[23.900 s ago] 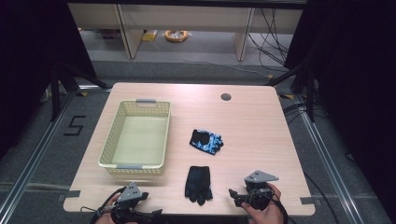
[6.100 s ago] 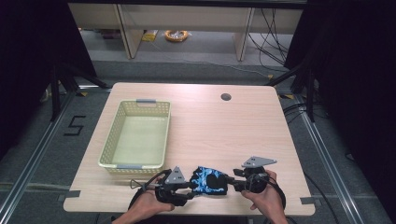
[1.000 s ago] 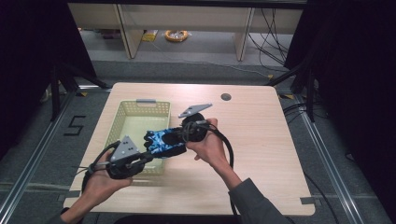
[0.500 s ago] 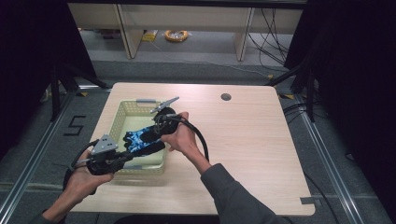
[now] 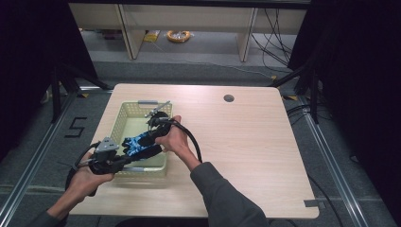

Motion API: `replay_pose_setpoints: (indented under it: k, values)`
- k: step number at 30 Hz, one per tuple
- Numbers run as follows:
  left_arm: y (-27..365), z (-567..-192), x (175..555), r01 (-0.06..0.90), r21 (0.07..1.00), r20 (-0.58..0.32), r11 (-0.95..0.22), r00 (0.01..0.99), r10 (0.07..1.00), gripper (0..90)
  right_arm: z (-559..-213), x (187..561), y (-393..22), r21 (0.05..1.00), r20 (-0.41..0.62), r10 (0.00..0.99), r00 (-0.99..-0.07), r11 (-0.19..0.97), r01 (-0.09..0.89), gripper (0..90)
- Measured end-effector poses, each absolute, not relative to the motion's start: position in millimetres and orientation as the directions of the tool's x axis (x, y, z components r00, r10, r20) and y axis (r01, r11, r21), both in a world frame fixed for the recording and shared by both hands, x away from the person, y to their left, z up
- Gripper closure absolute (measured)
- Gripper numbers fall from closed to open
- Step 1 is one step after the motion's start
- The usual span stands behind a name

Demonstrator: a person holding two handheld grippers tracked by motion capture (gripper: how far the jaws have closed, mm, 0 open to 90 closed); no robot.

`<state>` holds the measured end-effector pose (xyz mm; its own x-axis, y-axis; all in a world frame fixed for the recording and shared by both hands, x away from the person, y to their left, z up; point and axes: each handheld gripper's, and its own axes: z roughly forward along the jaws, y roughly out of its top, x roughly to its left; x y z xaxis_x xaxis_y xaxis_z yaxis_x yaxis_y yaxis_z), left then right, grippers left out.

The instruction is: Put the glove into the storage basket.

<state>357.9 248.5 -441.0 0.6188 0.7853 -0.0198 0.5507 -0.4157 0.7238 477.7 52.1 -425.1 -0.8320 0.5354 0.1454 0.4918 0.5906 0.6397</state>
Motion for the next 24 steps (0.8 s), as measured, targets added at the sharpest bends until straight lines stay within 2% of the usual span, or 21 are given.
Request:
replay_pose_setpoints:
  k: [12, 20, 22, 24]
  values:
    - [247.9, -451.5, 369.0, 0.600, 0.679, -0.059, -0.422, 0.618, 0.784, 84.4, -449.1, 488.3, 62.7, 0.568, 0.129, 0.574, -0.809, 0.626, 0.534, 79.3]
    - [245.9, -453.1, 373.2, 0.605, 0.675, -0.061, -0.421, 0.615, 0.786, 77.7, -453.8, 489.9, 64.6, 0.552, 0.102, 0.583, -0.806, 0.641, 0.534, 79.3]
    - [246.2, -451.4, 373.5, 0.612, 0.670, -0.075, -0.421, 0.619, 0.782, 69.4, -453.9, 489.5, 65.6, 0.547, 0.094, 0.583, -0.807, 0.647, 0.531, 79.2]
    - [246.9, -447.9, 373.5, 0.611, 0.677, -0.084, -0.411, 0.619, 0.781, 66.6, -454.0, 489.9, 66.2, 0.543, 0.084, 0.582, -0.809, 0.654, 0.526, 79.2]
